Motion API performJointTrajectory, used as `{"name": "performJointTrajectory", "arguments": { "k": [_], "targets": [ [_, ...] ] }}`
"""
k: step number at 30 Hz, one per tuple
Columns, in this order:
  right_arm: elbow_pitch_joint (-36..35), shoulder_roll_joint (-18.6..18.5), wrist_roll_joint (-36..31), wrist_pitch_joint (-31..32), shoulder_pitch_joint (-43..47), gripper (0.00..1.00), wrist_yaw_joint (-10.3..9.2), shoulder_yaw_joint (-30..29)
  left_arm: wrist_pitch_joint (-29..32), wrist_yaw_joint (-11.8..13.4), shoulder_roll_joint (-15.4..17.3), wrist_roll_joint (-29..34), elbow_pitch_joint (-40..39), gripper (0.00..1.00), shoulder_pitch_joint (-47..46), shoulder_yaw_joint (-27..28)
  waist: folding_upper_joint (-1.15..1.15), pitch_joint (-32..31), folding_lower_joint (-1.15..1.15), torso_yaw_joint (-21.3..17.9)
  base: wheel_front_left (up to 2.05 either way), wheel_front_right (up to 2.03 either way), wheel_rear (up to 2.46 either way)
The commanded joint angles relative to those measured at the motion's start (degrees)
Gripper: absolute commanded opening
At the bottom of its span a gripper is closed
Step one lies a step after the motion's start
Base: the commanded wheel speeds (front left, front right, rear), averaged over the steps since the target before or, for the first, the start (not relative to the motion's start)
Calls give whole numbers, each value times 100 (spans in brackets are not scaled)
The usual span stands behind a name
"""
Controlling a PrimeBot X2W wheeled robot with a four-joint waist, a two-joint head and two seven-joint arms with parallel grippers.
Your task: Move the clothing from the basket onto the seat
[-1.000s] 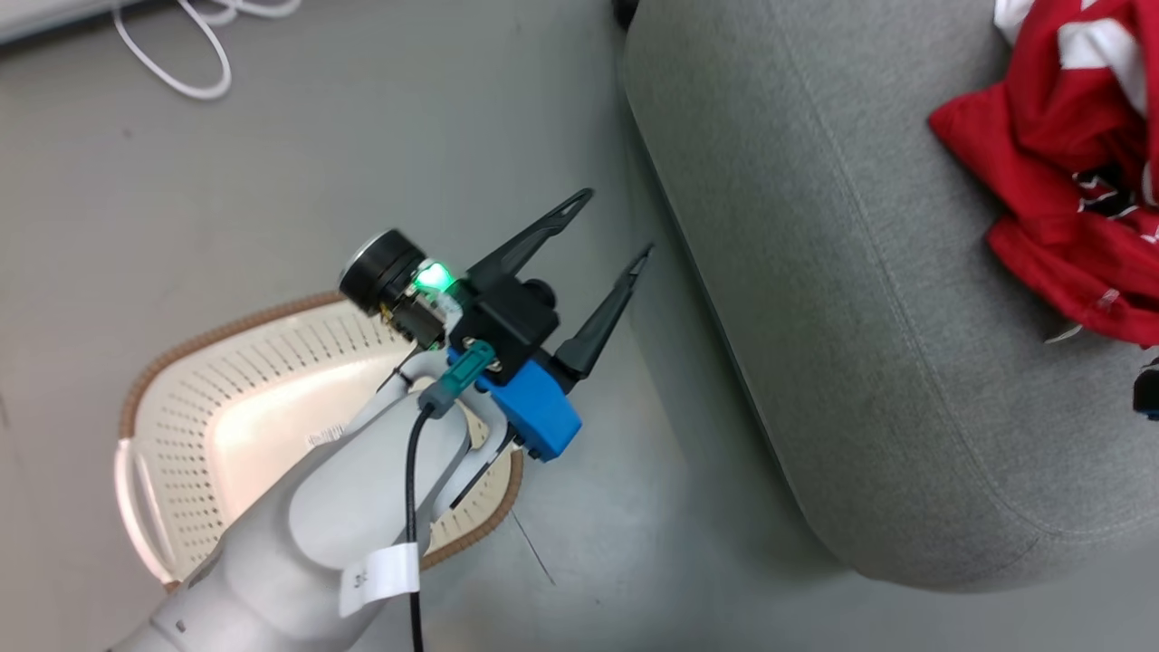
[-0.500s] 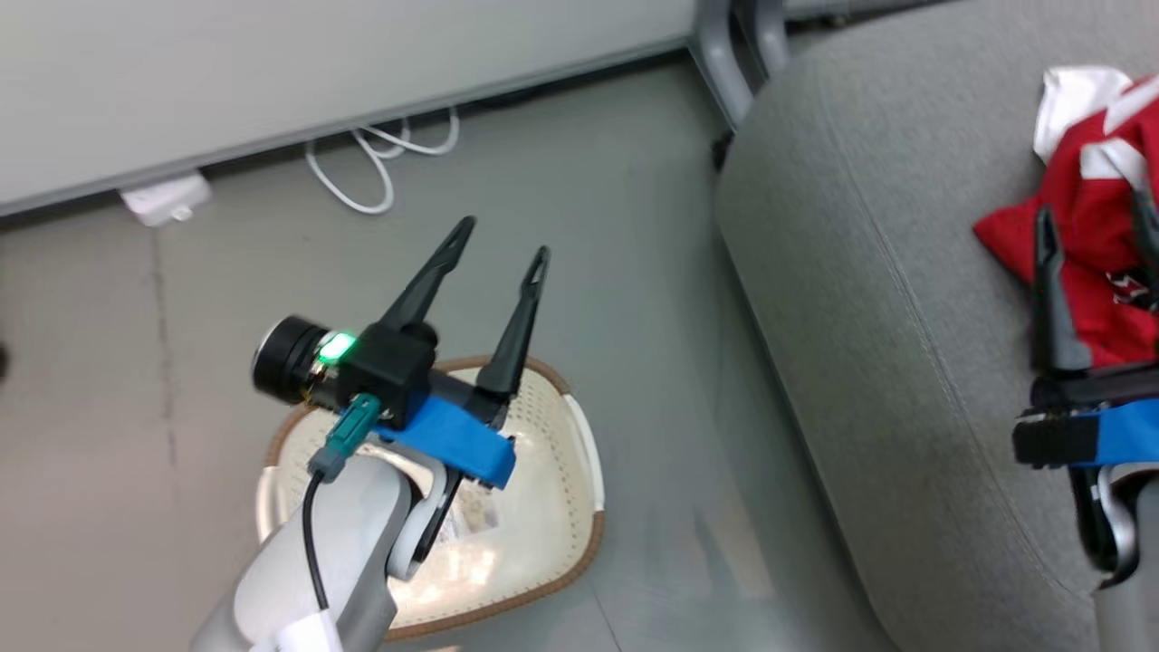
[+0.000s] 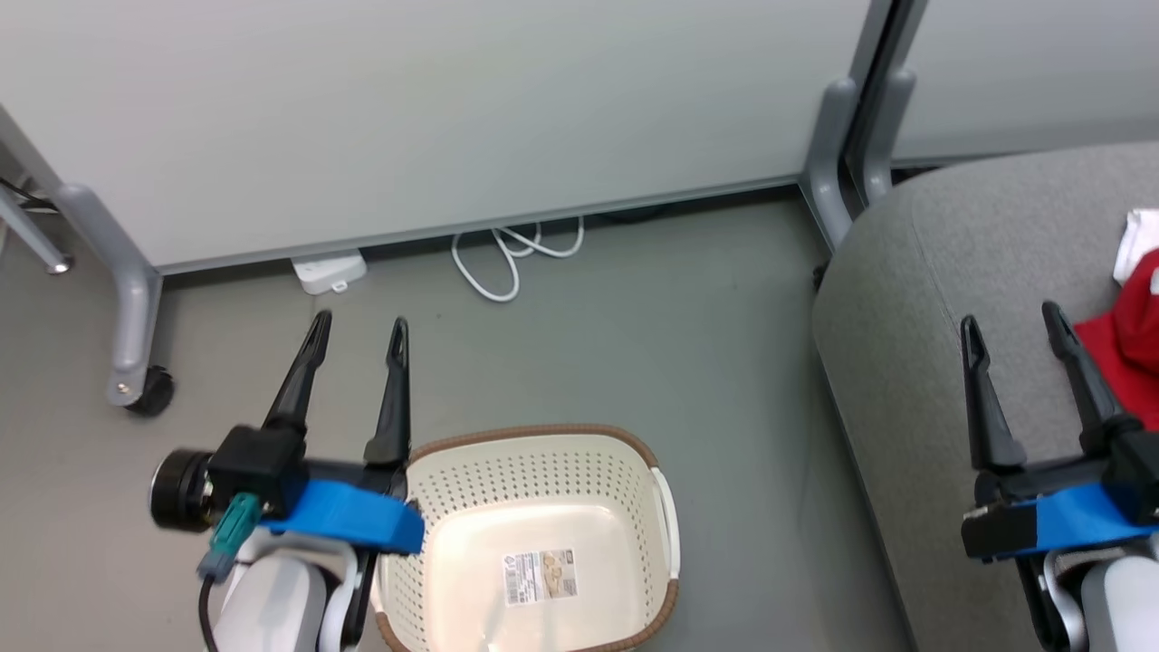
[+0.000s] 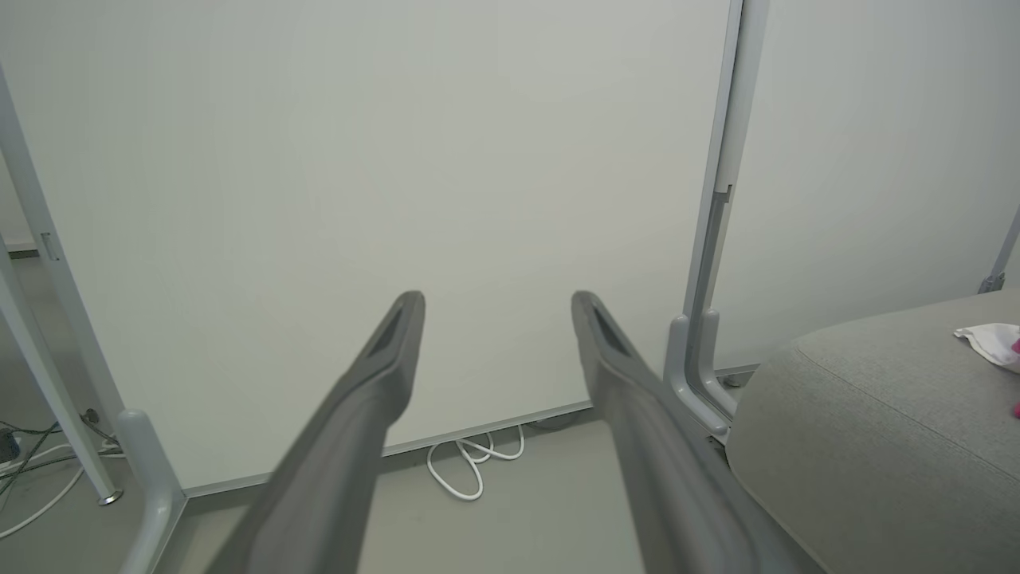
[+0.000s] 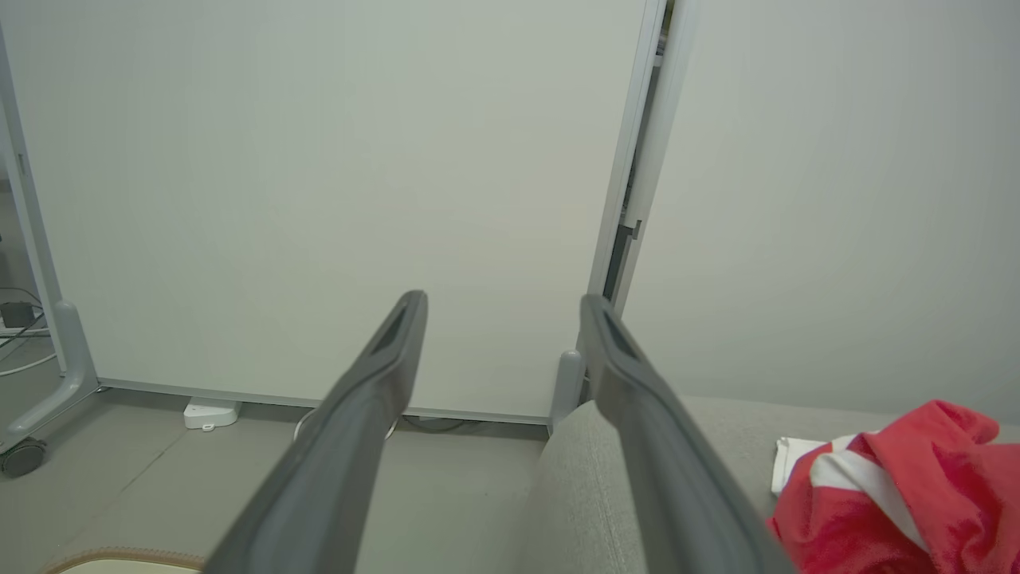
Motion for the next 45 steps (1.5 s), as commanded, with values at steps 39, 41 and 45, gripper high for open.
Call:
{"name": "performJointTrajectory", "arguments": {
  "k": [39, 41, 45],
  "targets": [
    [402, 378, 168, -3, 1139, 100, 1, -170, -26, -626, -607, 635, 76, 100, 1348, 1250, 0, -784, 1, 351, 0, 0, 0],
    [413, 373, 146, 1, 1062, 0, 0, -166, 3, -615, -601, 605, 82, 0, 1332, 1244, 0, -786, 1, 352, 0, 0, 0],
    [639, 419, 175, 33, 1064, 0, 0, -161, 36, -615, -609, 567, 282, 0, 1464, 1242, 0, -787, 1, 351, 0, 0, 0]
  ]
}}
